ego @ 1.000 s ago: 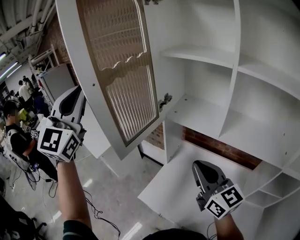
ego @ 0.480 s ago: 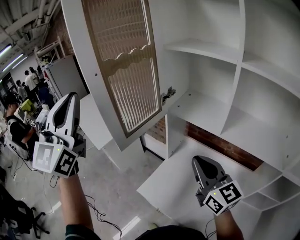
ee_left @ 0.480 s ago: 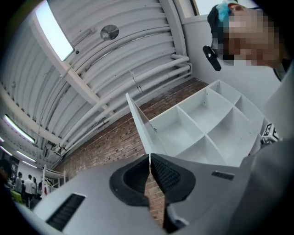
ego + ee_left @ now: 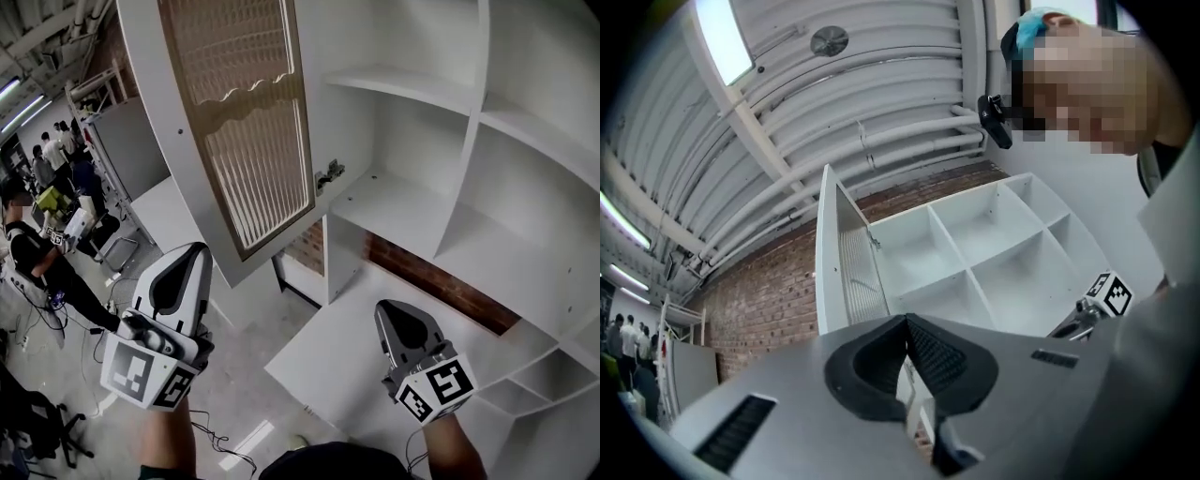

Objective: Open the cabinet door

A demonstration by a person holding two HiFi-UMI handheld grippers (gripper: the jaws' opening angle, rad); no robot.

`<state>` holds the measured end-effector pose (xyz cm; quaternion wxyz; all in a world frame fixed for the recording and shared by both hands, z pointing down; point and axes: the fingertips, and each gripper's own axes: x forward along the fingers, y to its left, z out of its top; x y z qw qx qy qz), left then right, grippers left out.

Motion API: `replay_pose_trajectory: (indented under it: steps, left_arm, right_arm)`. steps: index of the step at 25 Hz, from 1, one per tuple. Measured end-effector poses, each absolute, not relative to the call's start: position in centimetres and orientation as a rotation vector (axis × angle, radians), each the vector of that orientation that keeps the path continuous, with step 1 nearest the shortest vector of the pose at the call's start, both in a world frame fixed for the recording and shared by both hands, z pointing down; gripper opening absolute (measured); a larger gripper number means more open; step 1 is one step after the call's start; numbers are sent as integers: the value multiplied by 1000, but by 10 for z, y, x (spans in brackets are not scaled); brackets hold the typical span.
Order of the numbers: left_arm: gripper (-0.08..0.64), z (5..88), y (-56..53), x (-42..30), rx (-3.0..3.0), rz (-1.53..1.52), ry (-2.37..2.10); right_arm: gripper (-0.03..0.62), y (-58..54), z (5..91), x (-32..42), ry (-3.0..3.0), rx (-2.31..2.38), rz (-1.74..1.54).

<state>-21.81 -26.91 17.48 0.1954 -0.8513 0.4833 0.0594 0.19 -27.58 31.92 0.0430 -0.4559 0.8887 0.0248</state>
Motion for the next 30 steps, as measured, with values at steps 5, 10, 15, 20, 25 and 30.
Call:
replay_pose_trajectory:
  steps: [5, 10, 15, 20, 25, 30]
  left_arm:
    - [6, 219, -264, -197, -2491, 165, 1381]
    - [6, 261, -263, -180, -2582, 122, 1390]
    - [6, 283, -260, -167, -2627, 103, 1396]
    - [6, 307, -259, -157, -2666, 89, 1411]
    - [6, 337, -258, -155, -2701, 86, 1476]
    - [6, 365, -261, -156, -2722, 64, 1529]
  right_arm:
    - [3, -273, 326, 3, 2732, -1413, 77]
    - [3, -271, 333, -1, 2747, -1420, 76]
    - [3, -269, 339, 0, 2746, -1429, 68]
    - [3, -265, 348, -1, 2747, -1434, 48]
    - [3, -259, 358, -5, 2759, -1431, 31]
    - [3, -258, 373, -11, 2766, -1429, 8]
